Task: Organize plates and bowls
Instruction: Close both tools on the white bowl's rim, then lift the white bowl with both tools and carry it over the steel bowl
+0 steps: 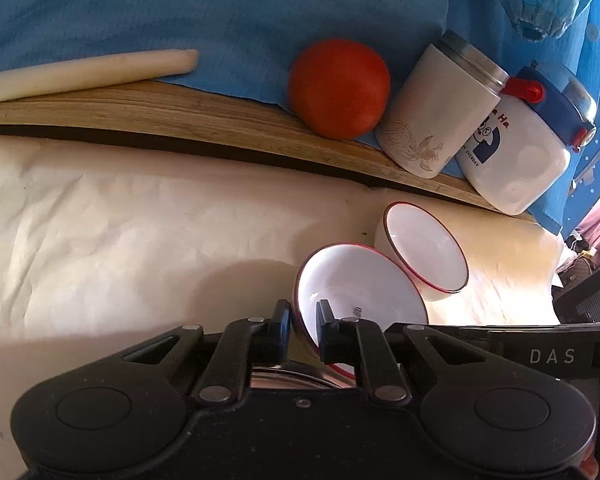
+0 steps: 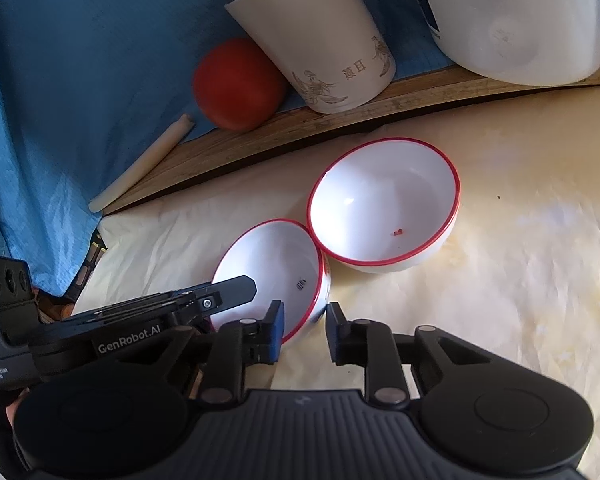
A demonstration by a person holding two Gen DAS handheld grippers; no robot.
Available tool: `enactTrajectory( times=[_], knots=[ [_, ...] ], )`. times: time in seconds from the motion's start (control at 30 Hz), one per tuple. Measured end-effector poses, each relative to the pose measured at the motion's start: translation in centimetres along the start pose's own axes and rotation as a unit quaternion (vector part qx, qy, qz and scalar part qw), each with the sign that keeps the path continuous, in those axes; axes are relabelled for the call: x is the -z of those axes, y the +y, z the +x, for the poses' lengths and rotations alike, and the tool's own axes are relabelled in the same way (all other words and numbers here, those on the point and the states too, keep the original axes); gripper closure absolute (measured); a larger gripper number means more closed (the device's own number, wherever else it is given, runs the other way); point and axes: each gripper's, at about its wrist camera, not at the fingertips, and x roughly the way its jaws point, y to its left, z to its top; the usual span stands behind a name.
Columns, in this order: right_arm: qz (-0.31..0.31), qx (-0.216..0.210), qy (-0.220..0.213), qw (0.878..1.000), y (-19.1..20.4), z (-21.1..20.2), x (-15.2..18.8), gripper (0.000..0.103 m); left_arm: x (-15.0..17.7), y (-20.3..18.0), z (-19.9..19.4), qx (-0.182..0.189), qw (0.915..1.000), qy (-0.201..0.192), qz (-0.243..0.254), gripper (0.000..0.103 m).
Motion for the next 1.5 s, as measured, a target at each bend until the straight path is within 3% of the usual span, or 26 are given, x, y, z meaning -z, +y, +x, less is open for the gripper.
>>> enactTrajectory(
  times=[0.8,1.5],
  knots=[
    [-0.015,-0.008,-0.011,1.0,0.9,-3.2,1.1,0.083,0.8,-1.4,-4.5,0.005,0.9993,-0.036,0.012,0.091],
    [-0.015,0.023,-0.051,0.998,-0.8,-12.3,5.4,0.083,4.2,-8.1,-7.5,0.063,0.9952,-0.037,0.065,0.09]
  ],
)
